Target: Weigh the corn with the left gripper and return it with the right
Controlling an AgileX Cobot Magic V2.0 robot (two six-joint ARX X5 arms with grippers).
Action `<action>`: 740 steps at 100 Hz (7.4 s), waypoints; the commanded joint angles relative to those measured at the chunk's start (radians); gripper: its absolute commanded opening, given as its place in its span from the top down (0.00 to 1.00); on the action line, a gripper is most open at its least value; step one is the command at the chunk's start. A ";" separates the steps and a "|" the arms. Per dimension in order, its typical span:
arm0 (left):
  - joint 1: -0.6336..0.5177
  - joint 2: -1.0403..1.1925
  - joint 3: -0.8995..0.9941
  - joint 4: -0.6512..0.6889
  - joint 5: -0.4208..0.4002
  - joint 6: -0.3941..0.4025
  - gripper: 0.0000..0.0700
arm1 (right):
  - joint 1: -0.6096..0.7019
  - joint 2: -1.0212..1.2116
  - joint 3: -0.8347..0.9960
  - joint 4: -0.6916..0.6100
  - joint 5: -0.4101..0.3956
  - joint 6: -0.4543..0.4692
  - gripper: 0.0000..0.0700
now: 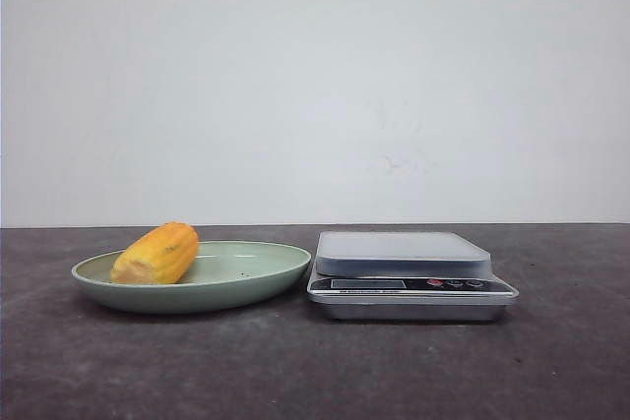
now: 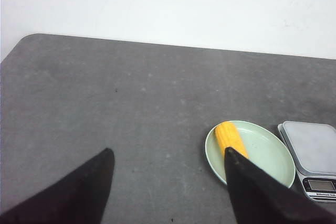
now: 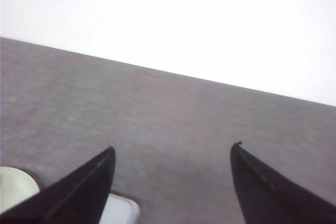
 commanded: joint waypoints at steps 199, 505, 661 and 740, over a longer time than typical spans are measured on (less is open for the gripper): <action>-0.005 0.005 -0.088 0.127 -0.002 0.026 0.98 | -0.021 -0.789 -0.138 -0.465 0.026 0.100 0.99; 0.665 -0.413 -1.319 1.101 0.565 0.202 0.98 | -0.017 -0.789 -0.151 -0.435 0.032 0.059 0.99; 0.665 -0.413 -1.319 1.101 0.565 0.202 0.98 | -0.284 -1.169 -1.479 0.508 -0.063 0.021 0.99; 0.665 -0.413 -1.319 1.101 0.565 0.202 0.98 | -0.284 -1.169 -1.479 0.528 -0.056 0.021 0.99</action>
